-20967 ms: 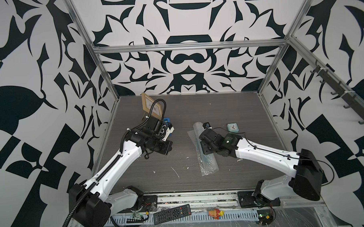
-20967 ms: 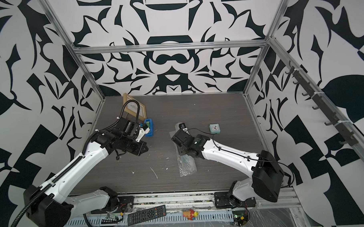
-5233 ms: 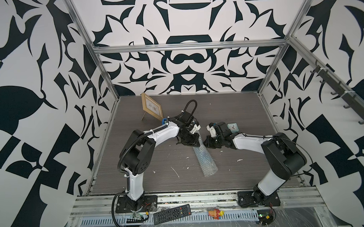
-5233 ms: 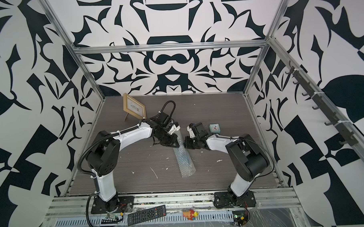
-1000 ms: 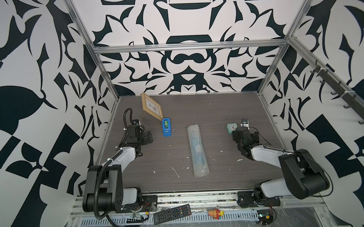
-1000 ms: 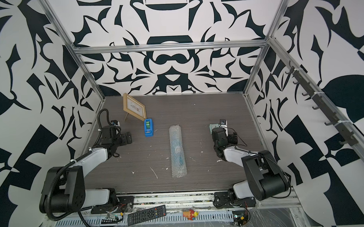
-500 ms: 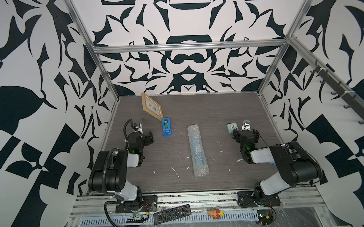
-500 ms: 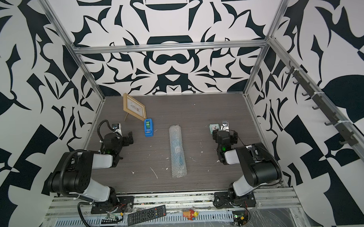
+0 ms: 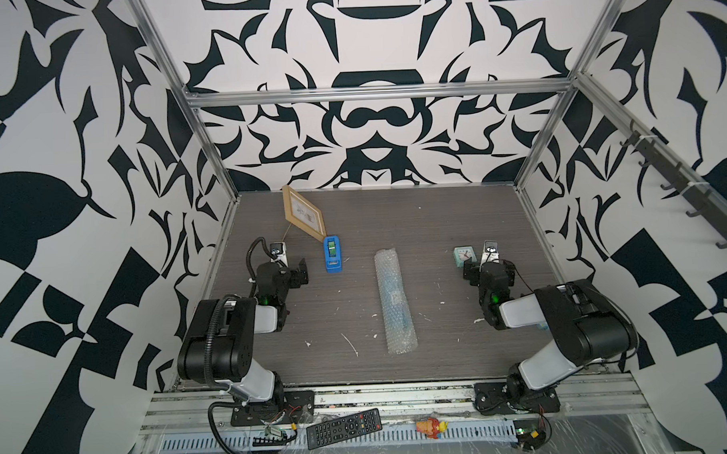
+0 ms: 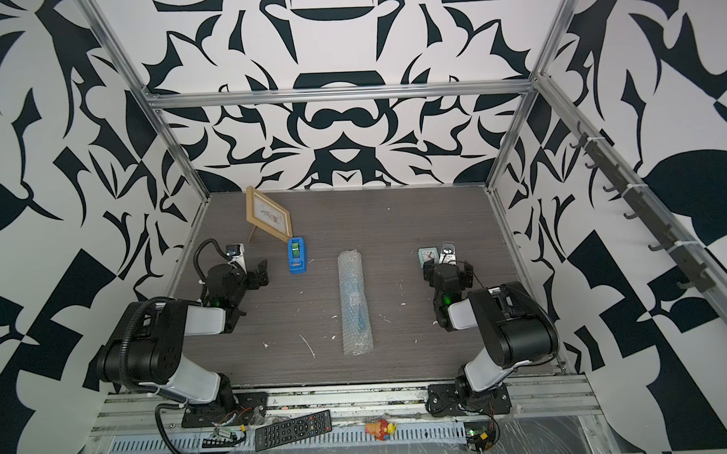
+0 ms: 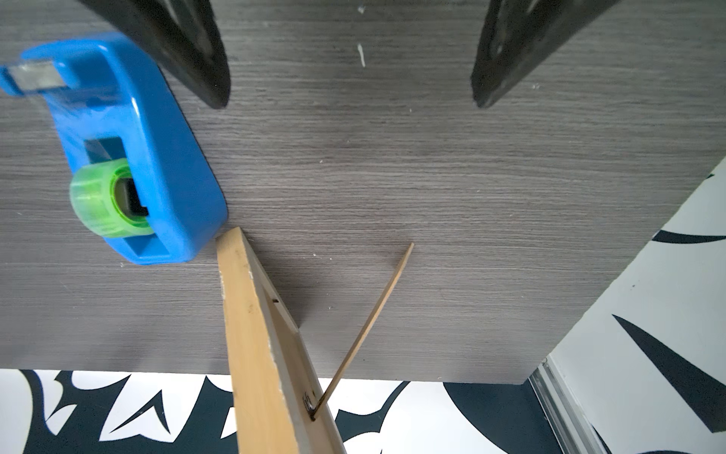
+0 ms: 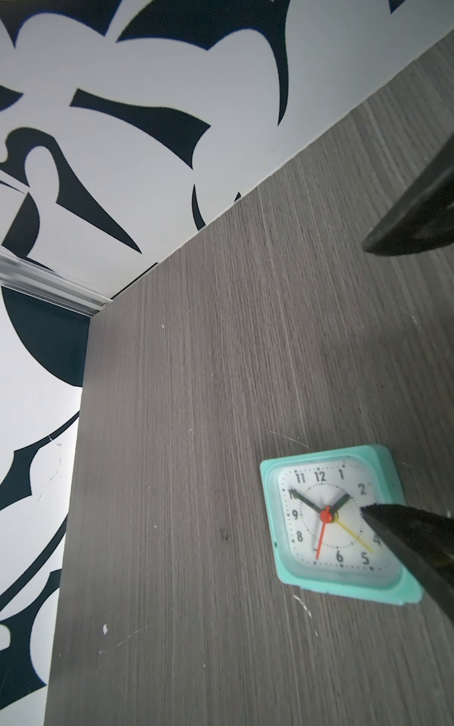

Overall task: Wrap wine bottles in bubble wrap
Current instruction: Reset both arms

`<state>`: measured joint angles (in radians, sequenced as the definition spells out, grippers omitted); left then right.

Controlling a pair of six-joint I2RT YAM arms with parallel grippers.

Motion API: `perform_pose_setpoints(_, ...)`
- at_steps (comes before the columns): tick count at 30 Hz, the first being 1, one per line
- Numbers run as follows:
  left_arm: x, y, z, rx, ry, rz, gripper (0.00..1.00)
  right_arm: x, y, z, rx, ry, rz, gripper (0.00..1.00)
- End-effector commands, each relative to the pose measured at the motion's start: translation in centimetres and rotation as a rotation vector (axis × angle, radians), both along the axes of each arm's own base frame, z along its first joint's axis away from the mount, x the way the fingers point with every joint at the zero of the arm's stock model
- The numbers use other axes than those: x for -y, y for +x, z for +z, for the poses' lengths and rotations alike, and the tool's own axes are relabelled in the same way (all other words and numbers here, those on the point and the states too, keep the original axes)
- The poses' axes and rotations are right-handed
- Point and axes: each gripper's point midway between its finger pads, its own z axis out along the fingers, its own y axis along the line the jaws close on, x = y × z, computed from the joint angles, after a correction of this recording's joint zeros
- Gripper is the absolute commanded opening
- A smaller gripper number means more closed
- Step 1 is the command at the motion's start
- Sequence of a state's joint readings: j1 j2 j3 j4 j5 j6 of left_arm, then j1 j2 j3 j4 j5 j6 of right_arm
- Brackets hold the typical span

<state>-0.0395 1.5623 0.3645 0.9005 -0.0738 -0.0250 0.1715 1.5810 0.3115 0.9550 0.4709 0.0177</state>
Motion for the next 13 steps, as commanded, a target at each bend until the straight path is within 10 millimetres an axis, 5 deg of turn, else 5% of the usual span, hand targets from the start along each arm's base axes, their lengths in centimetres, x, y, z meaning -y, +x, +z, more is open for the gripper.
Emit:
perform_pose_setpoints(1,0.10,0.32,0.76,0.030,0.003,-0.011,0.99,-0.04,0.97,1.87,0.067,0.011,-0.002,0.99)
perform_pose_setpoints(13,0.67,0.42,0.54,0.018,0.013,-0.036,0.99,-0.07,0.97,1.86,0.067,0.010,-0.001,0.99)
